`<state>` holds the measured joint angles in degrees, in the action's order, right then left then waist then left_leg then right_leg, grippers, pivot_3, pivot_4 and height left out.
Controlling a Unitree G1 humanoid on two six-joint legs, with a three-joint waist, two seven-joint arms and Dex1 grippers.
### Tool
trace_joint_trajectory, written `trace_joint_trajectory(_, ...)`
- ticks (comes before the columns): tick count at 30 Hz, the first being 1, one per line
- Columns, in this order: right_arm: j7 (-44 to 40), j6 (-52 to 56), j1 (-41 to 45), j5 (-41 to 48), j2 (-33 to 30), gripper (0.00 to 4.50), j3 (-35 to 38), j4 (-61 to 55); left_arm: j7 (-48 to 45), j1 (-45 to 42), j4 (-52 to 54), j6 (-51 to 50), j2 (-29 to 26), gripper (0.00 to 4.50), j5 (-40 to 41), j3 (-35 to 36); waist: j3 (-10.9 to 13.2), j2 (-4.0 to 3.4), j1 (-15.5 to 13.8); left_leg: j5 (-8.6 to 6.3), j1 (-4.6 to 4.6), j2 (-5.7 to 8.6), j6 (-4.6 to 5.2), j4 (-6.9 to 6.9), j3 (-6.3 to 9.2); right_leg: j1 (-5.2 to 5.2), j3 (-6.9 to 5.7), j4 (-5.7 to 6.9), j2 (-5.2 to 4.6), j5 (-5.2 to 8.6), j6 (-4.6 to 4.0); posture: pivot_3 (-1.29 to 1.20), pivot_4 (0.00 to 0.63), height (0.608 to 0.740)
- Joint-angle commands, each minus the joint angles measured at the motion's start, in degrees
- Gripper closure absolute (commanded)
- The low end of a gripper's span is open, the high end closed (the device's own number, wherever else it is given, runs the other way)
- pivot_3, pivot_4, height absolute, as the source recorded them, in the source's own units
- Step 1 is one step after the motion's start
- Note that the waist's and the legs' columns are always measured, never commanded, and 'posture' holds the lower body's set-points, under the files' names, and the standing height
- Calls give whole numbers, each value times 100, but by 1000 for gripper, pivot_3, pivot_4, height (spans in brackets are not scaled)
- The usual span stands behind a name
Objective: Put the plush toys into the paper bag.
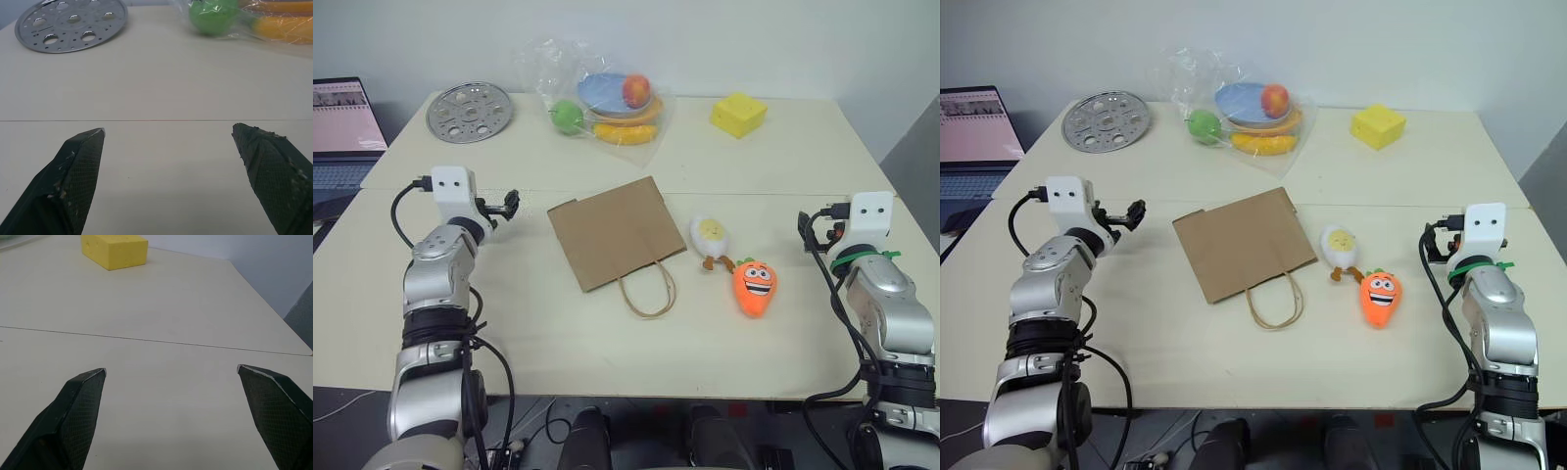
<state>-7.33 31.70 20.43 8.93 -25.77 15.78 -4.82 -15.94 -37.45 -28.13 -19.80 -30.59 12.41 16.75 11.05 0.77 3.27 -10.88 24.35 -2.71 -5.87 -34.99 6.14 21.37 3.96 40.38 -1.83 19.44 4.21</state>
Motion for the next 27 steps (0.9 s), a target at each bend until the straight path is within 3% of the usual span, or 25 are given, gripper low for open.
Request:
trace_joint_trajectory(1,33,-55,87,-28,-82,0,128,-135,-37,-20,205,79,-142,35,17,93,0,0,0,0,0,0,0,0,0,0,0,0,0,0,0,0,150,740)
trace_joint_trajectory(22,20,-64,81,-29,-106,0,151,-110,-138,131,227,218,-262,35,-7,113,0,0,-1,0,0,0,0,0,0,0,0,0,0,0,0,0,150,740)
trace_joint_trajectory(25,-43,-83,105,-40,-176,0,141,-83,-601,184,437,455,-455,35,-9,-8,0,0,2,0,0,0,0,0,0,0,0,0,0,0,0,0,150,740)
trace_joint_trajectory(27,-262,-101,103,61,-317,0,171,-157,-1411,175,792,588,-719,35,259,-57,1,0,0,0,0,0,0,1,-1,1,0,0,0,0,0,0,150,740)
